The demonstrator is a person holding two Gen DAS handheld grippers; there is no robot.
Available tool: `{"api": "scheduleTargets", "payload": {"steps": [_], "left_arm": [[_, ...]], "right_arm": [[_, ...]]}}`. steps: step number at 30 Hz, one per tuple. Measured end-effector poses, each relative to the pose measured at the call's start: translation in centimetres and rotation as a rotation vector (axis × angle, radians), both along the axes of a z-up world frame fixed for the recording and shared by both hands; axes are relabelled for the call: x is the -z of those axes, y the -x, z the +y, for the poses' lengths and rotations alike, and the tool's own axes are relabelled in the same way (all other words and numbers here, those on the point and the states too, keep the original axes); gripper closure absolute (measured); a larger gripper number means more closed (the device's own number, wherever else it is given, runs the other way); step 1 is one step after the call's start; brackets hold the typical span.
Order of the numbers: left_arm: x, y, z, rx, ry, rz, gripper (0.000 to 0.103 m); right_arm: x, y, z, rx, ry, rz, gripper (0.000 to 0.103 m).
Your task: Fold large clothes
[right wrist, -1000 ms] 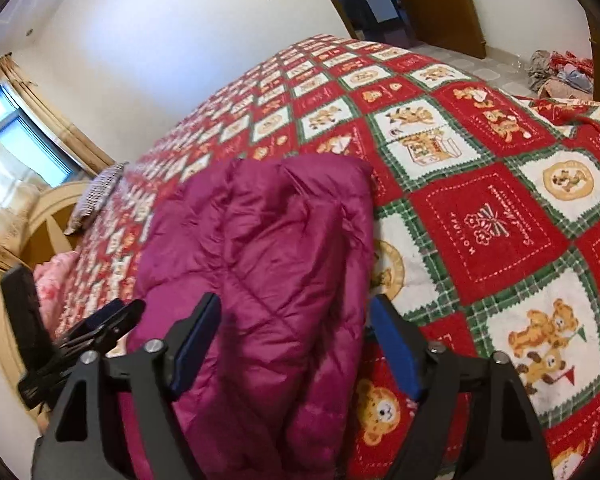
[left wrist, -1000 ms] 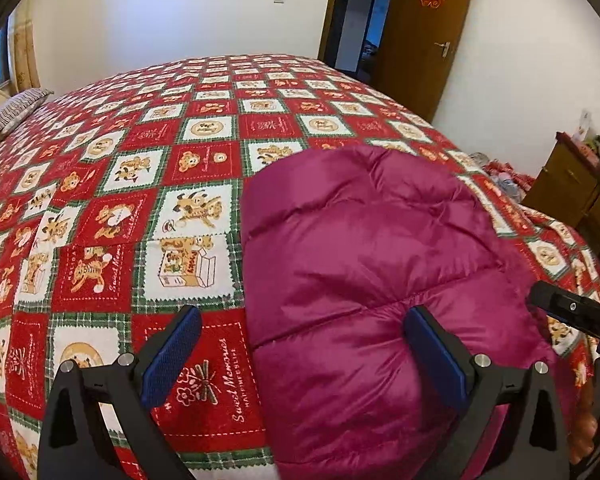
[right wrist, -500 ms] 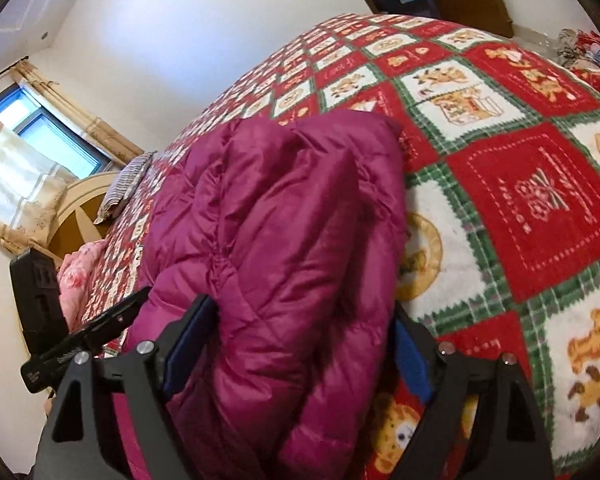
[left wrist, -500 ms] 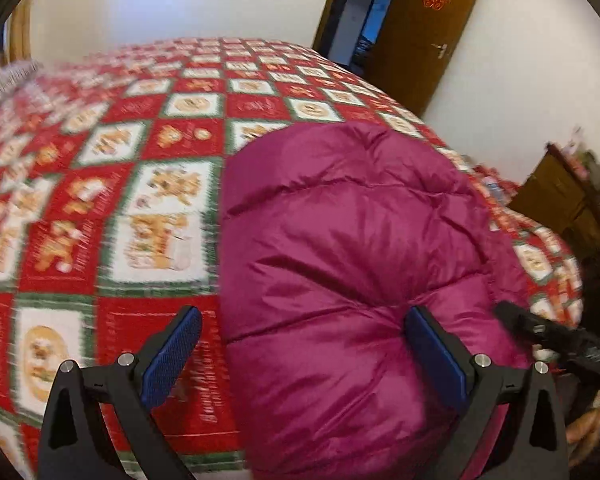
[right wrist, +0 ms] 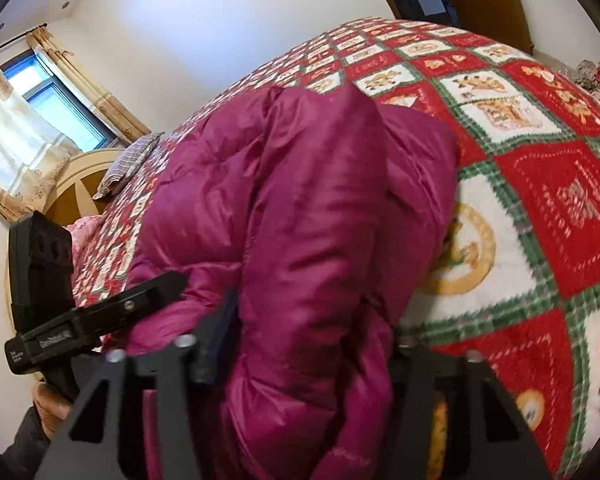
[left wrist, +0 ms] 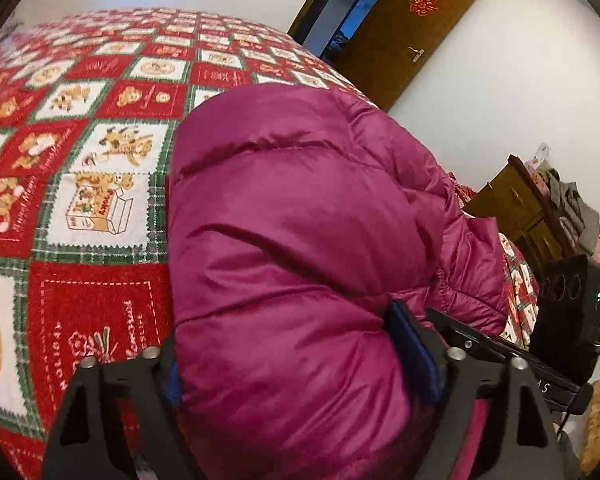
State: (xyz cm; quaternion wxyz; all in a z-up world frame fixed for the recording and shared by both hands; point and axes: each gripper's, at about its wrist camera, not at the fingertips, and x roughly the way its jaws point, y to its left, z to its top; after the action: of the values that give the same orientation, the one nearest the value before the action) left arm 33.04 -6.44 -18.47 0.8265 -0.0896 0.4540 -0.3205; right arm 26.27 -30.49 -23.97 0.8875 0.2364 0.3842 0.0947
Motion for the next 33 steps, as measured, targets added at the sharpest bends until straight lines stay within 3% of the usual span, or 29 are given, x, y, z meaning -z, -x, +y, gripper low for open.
{"api": "scheduleTargets", "payload": {"steps": [4, 13, 17, 25, 33], "left_arm": [[-1.0, 1.7, 0.9, -0.007, -0.005, -0.025, 0.030], [-2.1, 4.7, 2.4, -0.010, 0.022, -0.026, 0.030], [-3.9, 5.5, 1.6, 0.016, 0.086, -0.039, 0.030], [-6.8, 5.2, -4.4, 0.094, 0.150, -0.075, 0.030], [-7.1, 5.0, -12.0, 0.172, 0.140, -0.064, 0.030]], "right_arm": [[-0.7, 1.2, 0.8, 0.002, 0.017, 0.010, 0.063], [-1.5, 5.1, 1.3, 0.015, -0.004, -0.009, 0.069], [-3.6, 6.3, 0.0, 0.037, 0.001, -0.059, 0.070], [-8.9, 8.8, -5.2, 0.138, 0.113, -0.145, 0.070], [-11.1, 10.1, -12.3, 0.246, 0.225, -0.134, 0.071]]}}
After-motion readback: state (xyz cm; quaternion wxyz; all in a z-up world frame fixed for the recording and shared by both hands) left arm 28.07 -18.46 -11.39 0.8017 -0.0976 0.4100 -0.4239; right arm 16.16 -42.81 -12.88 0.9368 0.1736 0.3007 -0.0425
